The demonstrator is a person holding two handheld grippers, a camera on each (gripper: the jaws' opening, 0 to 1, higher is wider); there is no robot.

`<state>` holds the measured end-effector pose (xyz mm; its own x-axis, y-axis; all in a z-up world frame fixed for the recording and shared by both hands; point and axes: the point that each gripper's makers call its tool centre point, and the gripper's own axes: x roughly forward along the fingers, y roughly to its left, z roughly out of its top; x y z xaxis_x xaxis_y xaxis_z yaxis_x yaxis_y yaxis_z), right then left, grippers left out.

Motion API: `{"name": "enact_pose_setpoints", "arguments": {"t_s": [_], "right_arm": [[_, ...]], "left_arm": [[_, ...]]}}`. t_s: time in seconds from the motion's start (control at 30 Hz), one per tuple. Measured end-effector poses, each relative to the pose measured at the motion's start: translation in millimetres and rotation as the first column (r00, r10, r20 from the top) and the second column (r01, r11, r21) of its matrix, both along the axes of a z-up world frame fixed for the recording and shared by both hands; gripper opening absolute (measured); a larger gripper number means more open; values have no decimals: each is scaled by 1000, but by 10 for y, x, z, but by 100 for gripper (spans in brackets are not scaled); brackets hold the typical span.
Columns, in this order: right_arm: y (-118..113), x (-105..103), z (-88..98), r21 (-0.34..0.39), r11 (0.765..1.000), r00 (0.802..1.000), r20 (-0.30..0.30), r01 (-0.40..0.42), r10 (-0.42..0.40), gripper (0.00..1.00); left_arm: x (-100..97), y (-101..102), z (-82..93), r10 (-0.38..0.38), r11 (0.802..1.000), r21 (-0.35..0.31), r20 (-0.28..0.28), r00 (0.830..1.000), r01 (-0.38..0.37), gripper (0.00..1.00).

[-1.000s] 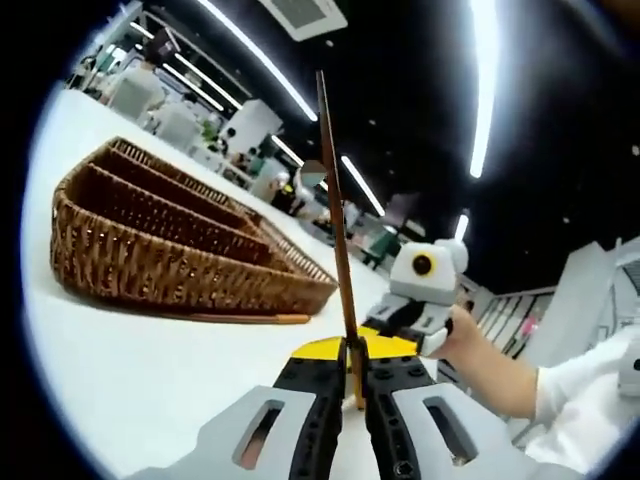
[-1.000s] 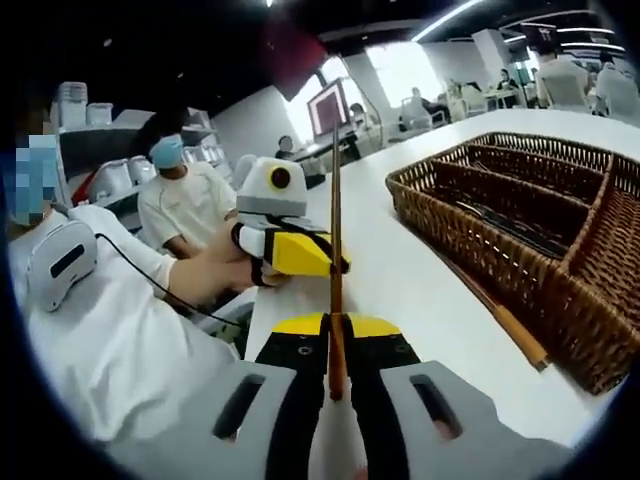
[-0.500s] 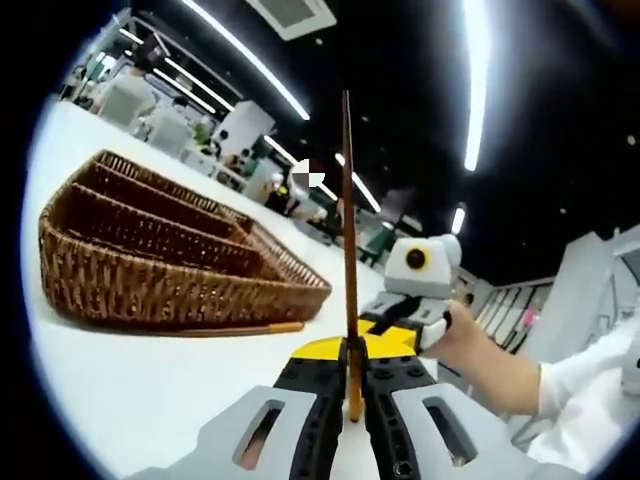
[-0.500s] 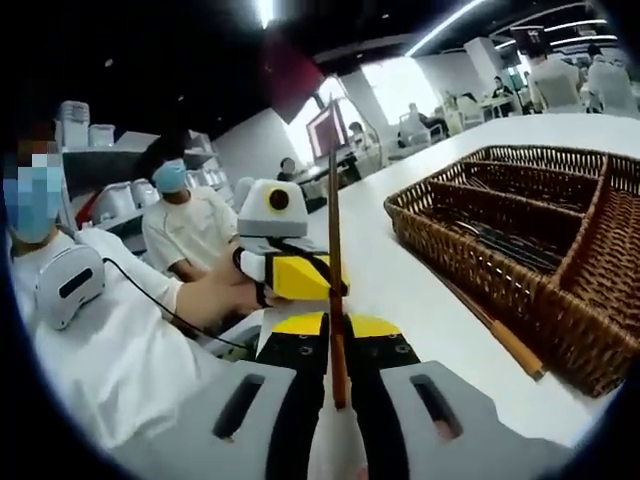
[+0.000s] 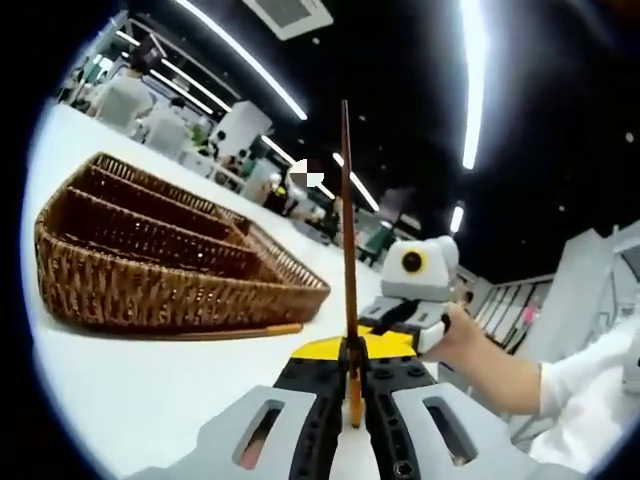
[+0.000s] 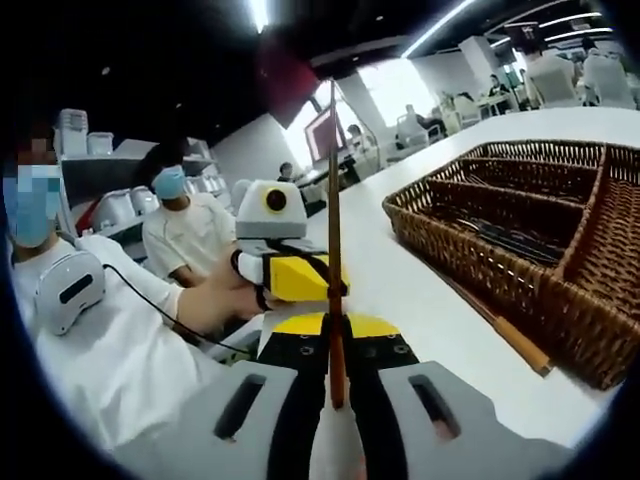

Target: Arrange the knives, forks, and spoons in their matching storage slots by inserting each utensil handle-first until every utensil is classified and aligned in the correct compartment

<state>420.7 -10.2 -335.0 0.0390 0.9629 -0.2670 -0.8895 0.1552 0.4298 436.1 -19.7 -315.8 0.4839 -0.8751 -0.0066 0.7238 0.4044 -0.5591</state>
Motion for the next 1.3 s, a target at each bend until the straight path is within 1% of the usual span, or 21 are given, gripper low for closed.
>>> {"name": "enact_pose_setpoints", "arguments": {"t_s": [0.03, 0.07, 0.17, 0.37, 0.43, 0.47, 0.53, 0.6, 0.67, 0.7, 0.8, 0.83, 0.87, 0.97, 1.0, 1.03, 1.07, 1.1, 1.17, 1.23, 1.3], "right_arm": [[1, -1, 4, 2, 1000, 1000, -6, 3, -3, 5], [-2, -2, 10, 4, 1000, 1000, -8, 4, -4, 5], [-5, 0, 33, 15, 1000, 1000, -23, 13, -12, 5], [-8, -3, 38, 15, 1000, 999, -35, 25, -25, 5], [-19, 8, 33, 13, 999, 999, -43, 34, -33, 5], [-23, 11, 35, 13, 999, 998, -44, 36, -35, 5], [-47, 27, 44, 13, 999, 997, -56, 46, -45, 5], [-68, 41, 53, 11, 998, 997, -59, 55, -54, 5], [-87, 52, 57, 8, 998, 996, -71, 63, -62, 5], [-100, 61, 58, 4, 997, 994, -84, 71, -71, 5], [-127, 70, 73, -3, 997, 992, -98, 82, -82, 5], [-145, 72, 97, -1, 997, 991, -109, 83, -83, 5], [-149, 72, 105, 1, 997, 991, -109, 83, -83, 5], [-188, 91, 124, -21, 995, 989, -110, 95, -96, 5], [-198, 96, 130, -23, 995, 988, -120, 98, -100, 5], [-223, 110, 124, -37, 993, 983, -142, 110, -114, 5], [-235, 123, 125, -43, 992, 982, -144, 114, -120, 5], [-244, 129, 130, -46, 992, 982, -143, 115, -120, 5], [-285, 158, 121, -73, 988, 976, -164, 132, -143, 5], [-325, 192, 136, -93, 985, 974, -164, 142, -156, 5], [-351, 218, 152, -102, 983, 971, -169, 154, -169, 5]], "left_arm": [[-1, -1, 1, 0, 1000, 0, 3, 1000, 0, 4], [-4, -6, 18, 3, 1000, 10, 31, 1000, -3, 4], [-3, -7, 53, 12, 999, 42, 91, 996, -16, 4], [12, 35, 127, 41, 995, 79, 172, 984, -55, 7], [18, 59, 151, 53, 991, 109, 223, 973, -79, 8], [20, 64, 150, 55, 989, 119, 231, 971, -84, 8], [20, 84, 135, 55, 979, 174, 283, 957, -108, 10], [8, 90, 132, 57, 970, 206, 318, 946, -128, 13], [-12, 81, 117, 55, 965, 223, 326, 944, -134, 16], [-17, 81, 103, 51, 960, 241, 337, 940, -139, 18], [-28, 86, 63, 40, 946, 287, 363, 931, -152, 19], [-27, 97, 48, 41, 938, 304, 376, 926, -165, 20], [-30, 101, 42, 43, 936, 307, 380, 924, -170, 20], [-28, 122, 13, 42, 938, 304, 375, 926, -166, 20], [-27, 133, -11, 45, 938, 304, 372, 927, -168, 20], [-24, 145, -30, 49, 936, 308, 372, 927, -173, 20], [-18, 160, -48, 53, 932, 315, 375, 926, -181, 20], [-18, 178, -65, 58, 926, 325, 380, 923, -192, 20], [-28, 194, -67, 59, 922, 332, 390, 919, -200, 20], [-34, 199, -65, 59, 919, 336, 397, 916, -204, 21], [-41, 213, -64, 60, 911, 348, 415, 908, -219, 21]]}}
